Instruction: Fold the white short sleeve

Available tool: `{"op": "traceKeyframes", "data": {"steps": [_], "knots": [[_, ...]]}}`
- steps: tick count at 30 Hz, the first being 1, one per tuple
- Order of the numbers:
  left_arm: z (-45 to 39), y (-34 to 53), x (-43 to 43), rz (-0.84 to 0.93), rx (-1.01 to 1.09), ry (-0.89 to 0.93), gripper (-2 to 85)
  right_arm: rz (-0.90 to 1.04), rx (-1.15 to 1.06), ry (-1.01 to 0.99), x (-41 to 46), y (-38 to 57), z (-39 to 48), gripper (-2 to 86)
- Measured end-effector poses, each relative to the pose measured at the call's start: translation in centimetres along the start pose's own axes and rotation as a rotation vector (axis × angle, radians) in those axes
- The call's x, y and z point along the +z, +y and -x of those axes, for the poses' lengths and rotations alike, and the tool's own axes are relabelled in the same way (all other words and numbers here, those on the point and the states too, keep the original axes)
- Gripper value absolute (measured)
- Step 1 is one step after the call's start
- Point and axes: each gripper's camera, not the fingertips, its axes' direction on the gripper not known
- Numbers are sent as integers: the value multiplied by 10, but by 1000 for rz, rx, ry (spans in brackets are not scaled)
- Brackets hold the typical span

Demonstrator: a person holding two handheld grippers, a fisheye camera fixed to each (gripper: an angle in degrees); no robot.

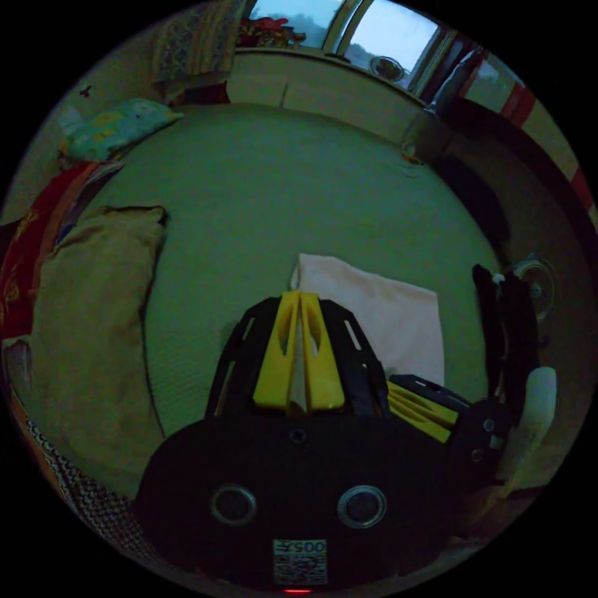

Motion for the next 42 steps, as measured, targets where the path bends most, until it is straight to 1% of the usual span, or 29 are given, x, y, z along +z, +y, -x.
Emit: {"op": "traceKeyframes", "data": {"steps": [2,4,6,8,10,13,14,16,23,27,28,30,32,33,34,35,38,40,42], "knots": [[-4,-3,4,8,34,17,-3,-5,21,-6,0,3,-1,-11],[-10,-8,15,60,76,-31,-3,-6,11,-8,-1,6,0,-12],[-12,-11,22,76,91,-59,-3,-2,-14,10,-6,7,3,-12],[-11,-14,25,78,83,-57,-3,-48,-100,-55,-18,14,11,-11],[-6,-16,25,70,50,-27,-3,-65,-141,-97,-24,20,18,-10],[-2,-18,26,71,39,-8,-4,-14,-182,-57,-16,26,29,-9],[-2,-19,26,71,40,-8,-4,25,-181,-48,-9,27,31,-9],[-2,-20,27,74,42,-18,-4,47,-173,-54,-5,30,31,-9],[-4,-24,29,60,59,-88,-1,110,-192,-185,-14,51,10,-10],[2,-23,20,45,30,-50,0,56,-239,-193,-29,67,-3,-10],[4,-21,13,31,32,-49,-1,-7,-230,-158,-39,73,-11,-11],[6,-18,3,11,37,-59,-2,-124,-134,-75,-54,82,-31,-11],[8,-13,-4,13,39,-45,-3,-270,90,54,-69,95,-66,-11],[9,-9,-7,16,32,-20,-3,-290,143,84,-72,98,-75,-11],[10,-4,-8,28,31,8,-4,-308,243,131,-75,105,-93,-11],[10,-2,-9,37,36,17,-4,-295,306,145,-75,111,-107,-11],[7,1,-9,105,74,-3,-5,-249,364,104,-72,123,-129,-11],[7,1,-8,128,87,-47,-5,-214,351,134,-69,127,-132,-11],[7,1,-5,157,98,-24,-4,-168,310,187,-63,128,-131,-11]]}}
